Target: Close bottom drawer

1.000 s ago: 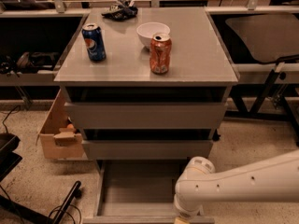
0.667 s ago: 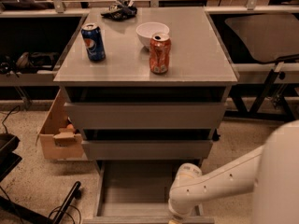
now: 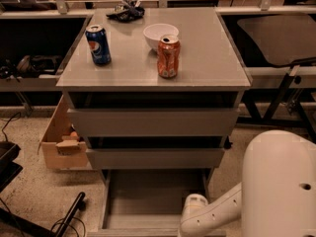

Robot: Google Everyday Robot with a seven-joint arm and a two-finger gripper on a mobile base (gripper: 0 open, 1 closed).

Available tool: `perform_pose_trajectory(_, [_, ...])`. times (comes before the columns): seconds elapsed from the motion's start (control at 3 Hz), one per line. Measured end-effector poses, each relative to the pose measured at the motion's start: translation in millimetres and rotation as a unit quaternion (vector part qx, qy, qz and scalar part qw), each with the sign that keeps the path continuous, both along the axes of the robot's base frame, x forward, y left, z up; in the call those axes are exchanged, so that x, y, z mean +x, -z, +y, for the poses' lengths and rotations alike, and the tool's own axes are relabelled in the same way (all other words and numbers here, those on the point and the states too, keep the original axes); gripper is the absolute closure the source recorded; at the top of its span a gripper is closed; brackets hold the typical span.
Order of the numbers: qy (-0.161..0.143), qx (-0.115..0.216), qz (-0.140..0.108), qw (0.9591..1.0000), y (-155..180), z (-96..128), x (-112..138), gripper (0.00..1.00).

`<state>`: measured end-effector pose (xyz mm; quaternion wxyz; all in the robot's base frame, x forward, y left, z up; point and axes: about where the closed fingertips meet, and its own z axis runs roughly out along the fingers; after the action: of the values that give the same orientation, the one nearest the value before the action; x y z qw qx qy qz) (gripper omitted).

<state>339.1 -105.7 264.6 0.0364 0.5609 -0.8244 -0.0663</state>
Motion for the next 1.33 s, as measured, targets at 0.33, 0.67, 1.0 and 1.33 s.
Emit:
perform_pose_trajectory(0.33, [0.012,0.006,0.011,0.9999,37.8,0.6,-15.7,0.64])
perform_pose_trajectory(0.67, [0.026,0.021,0.007,0.9994,63.0,10.4,-15.2,0.87])
perform_pose_trajectory(1.0, [0.066,0.044,-0.03,0.9964,79.7,28.0,7.6,1.0])
perform_pose_trajectory(1.33, [0.088,0.061,-0.055,0.9927,86.1,42.6,25.6,1.0])
